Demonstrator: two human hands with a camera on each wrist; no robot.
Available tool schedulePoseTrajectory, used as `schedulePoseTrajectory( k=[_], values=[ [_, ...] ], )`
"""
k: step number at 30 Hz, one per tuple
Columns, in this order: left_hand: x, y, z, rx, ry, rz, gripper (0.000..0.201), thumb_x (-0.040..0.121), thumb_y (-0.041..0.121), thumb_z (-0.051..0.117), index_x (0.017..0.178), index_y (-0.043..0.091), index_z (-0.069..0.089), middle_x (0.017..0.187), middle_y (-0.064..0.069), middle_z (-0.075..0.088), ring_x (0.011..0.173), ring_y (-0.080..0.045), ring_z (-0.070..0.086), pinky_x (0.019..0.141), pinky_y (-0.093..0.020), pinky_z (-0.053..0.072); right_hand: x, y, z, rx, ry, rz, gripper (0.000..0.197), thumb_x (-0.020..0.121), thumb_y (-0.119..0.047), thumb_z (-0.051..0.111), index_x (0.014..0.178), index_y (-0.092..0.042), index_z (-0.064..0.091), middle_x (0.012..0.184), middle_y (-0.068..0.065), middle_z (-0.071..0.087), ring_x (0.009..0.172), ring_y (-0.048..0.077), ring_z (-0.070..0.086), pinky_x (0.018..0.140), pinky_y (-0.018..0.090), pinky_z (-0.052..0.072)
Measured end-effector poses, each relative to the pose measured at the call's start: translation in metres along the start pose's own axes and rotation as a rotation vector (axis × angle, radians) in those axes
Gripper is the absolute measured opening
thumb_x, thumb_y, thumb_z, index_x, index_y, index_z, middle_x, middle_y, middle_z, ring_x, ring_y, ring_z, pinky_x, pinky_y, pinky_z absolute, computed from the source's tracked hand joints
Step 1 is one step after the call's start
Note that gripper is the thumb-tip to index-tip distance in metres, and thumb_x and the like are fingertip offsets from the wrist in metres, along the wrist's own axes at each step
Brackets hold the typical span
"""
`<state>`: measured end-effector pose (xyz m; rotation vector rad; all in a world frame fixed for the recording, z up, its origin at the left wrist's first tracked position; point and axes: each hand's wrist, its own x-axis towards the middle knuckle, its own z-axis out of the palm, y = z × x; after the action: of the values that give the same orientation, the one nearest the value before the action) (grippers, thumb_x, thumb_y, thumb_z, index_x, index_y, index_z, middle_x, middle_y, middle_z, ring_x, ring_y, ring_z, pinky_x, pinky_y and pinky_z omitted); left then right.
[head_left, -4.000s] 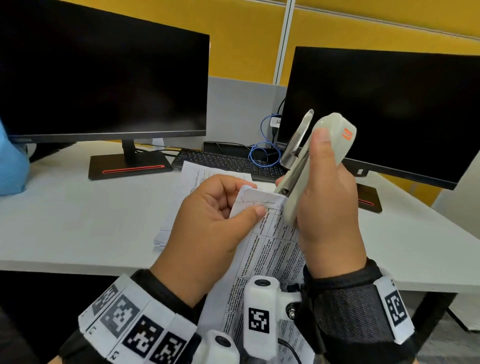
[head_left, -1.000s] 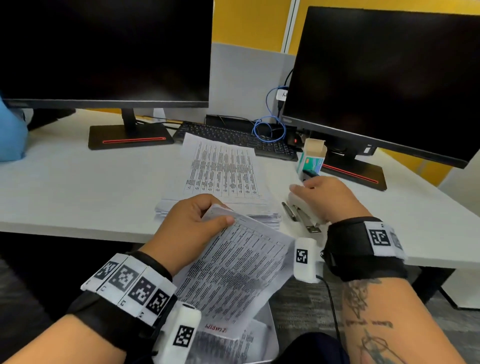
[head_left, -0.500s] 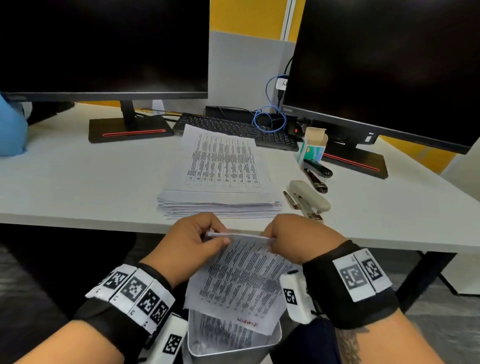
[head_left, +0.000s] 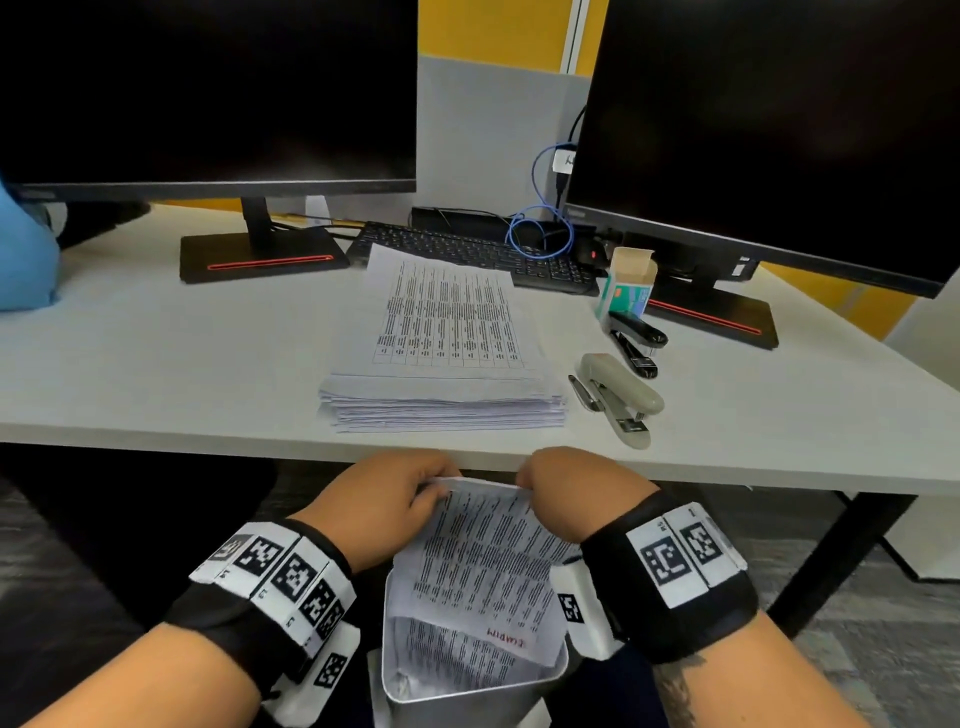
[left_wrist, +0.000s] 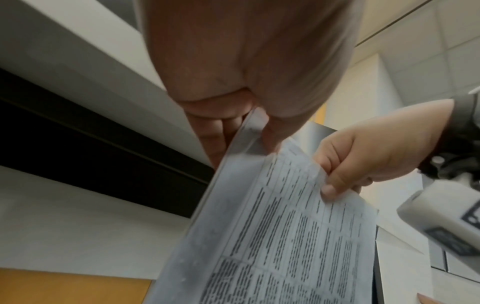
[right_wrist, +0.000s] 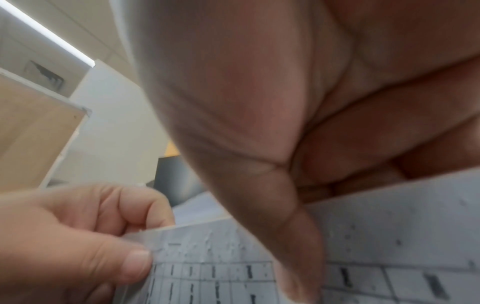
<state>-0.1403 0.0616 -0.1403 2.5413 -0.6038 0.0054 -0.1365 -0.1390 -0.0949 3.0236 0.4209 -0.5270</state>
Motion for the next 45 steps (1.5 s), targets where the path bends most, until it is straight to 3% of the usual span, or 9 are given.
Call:
schedulePoseTrajectory(
  k=[4, 13, 21, 24, 28, 33, 37, 40, 45],
  values=[
    [0.000, 0.003, -0.011, 0.002, 0.110, 0.036, 0.010, 0.094, 0.028, 0.055, 0.087, 0.035, 0.057, 0.068, 0.013, 0.058, 0.059, 0.000, 0.049, 0.055, -0.015, 0.033, -0.002, 0.005, -0.012, 0.030, 0.061, -0.004, 0.040, 0.092, -0.002, 0.044, 0.121, -0.019, 0.066, 0.109, 0.006, 0.065, 0.091, 0.023, 0.059, 0.074, 0.026, 0.040],
    [0.008, -0.011, 0.019, 0.143, -0.214, -0.026, 0.022, 0.099, 0.025, 0.046, 0.111, 0.027, 0.064, 0.106, 0.010, 0.068, 0.097, -0.009, 0.060, 0.083, -0.027, 0.047, 0.025, 0.008, 0.034, 0.095, -0.175, 0.034, 0.028, 0.096, -0.011, 0.050, 0.118, -0.011, 0.068, 0.113, 0.009, 0.068, 0.102, 0.026, 0.064, 0.082, 0.029, 0.046],
    [0.011, -0.042, 0.057, 0.135, -0.289, -0.144, 0.022, 0.100, 0.022, 0.044, 0.110, 0.025, 0.064, 0.105, 0.003, 0.068, 0.092, -0.012, 0.059, 0.075, -0.024, 0.039, 0.043, 0.014, 0.070, 0.106, -0.211, 0.058, 0.031, 0.093, -0.006, 0.050, 0.117, -0.010, 0.068, 0.114, 0.011, 0.068, 0.102, 0.028, 0.064, 0.083, 0.030, 0.048],
    [0.007, -0.053, 0.073, 0.132, -0.394, -0.219, 0.029, 0.100, 0.023, 0.045, 0.124, 0.025, 0.061, 0.123, -0.001, 0.065, 0.113, -0.018, 0.060, 0.093, -0.027, 0.045, 0.043, 0.015, 0.081, 0.104, -0.235, 0.059, 0.034, 0.093, -0.007, 0.051, 0.123, -0.012, 0.067, 0.124, 0.011, 0.065, 0.109, 0.029, 0.062, 0.092, 0.033, 0.049],
    [0.008, -0.050, 0.074, 0.207, -0.525, -0.258, 0.056, 0.101, 0.025, 0.047, 0.153, 0.025, 0.026, 0.151, -0.006, 0.042, 0.136, -0.022, 0.043, 0.113, -0.030, 0.033, 0.040, 0.017, 0.086, 0.079, -0.294, 0.092, 0.038, 0.096, -0.011, 0.054, 0.134, -0.011, 0.058, 0.134, 0.011, 0.059, 0.118, 0.028, 0.059, 0.099, 0.034, 0.047],
    [0.023, -0.008, 0.030, 0.179, -0.453, -0.103, 0.043, 0.099, 0.029, 0.050, 0.142, 0.026, 0.046, 0.143, 0.002, 0.052, 0.129, -0.016, 0.049, 0.106, -0.028, 0.037, 0.026, 0.015, 0.047, 0.189, -0.226, -0.058, 0.043, 0.092, -0.020, 0.062, 0.134, -0.027, 0.059, 0.134, -0.006, 0.059, 0.121, 0.017, 0.056, 0.101, 0.026, 0.041],
    [0.031, 0.033, -0.017, 0.141, -0.405, 0.019, 0.020, 0.097, 0.032, 0.054, 0.111, 0.024, 0.065, 0.105, 0.010, 0.066, 0.093, -0.009, 0.058, 0.077, -0.023, 0.041, 0.006, 0.016, 0.002, 0.360, -0.130, -0.175, 0.032, 0.087, -0.031, 0.068, 0.118, -0.033, 0.068, 0.108, -0.010, 0.072, 0.096, 0.006, 0.064, 0.093, 0.027, 0.047],
    [0.034, 0.051, -0.052, -0.081, -0.232, 0.005, 0.012, 0.096, 0.026, 0.057, 0.091, 0.019, 0.065, 0.083, 0.005, 0.073, 0.076, -0.010, 0.069, 0.071, -0.026, 0.053, -0.007, 0.022, -0.029, 0.592, 0.001, -0.168, 0.016, 0.089, -0.024, 0.067, 0.104, -0.027, 0.073, 0.075, -0.009, 0.074, 0.064, -0.003, 0.064, 0.068, 0.017, 0.047],
    [0.046, 0.043, -0.081, 0.033, 0.211, 0.002, 0.009, 0.095, 0.030, 0.058, 0.100, 0.028, 0.065, 0.090, 0.014, 0.066, 0.083, -0.004, 0.061, 0.070, -0.018, 0.046, 0.002, 0.037, -0.058, 0.656, 0.407, -0.061, 0.021, 0.091, -0.012, 0.061, 0.107, -0.021, 0.071, 0.084, -0.001, 0.071, 0.073, 0.012, 0.068, 0.064, 0.019, 0.048]
  ],
)
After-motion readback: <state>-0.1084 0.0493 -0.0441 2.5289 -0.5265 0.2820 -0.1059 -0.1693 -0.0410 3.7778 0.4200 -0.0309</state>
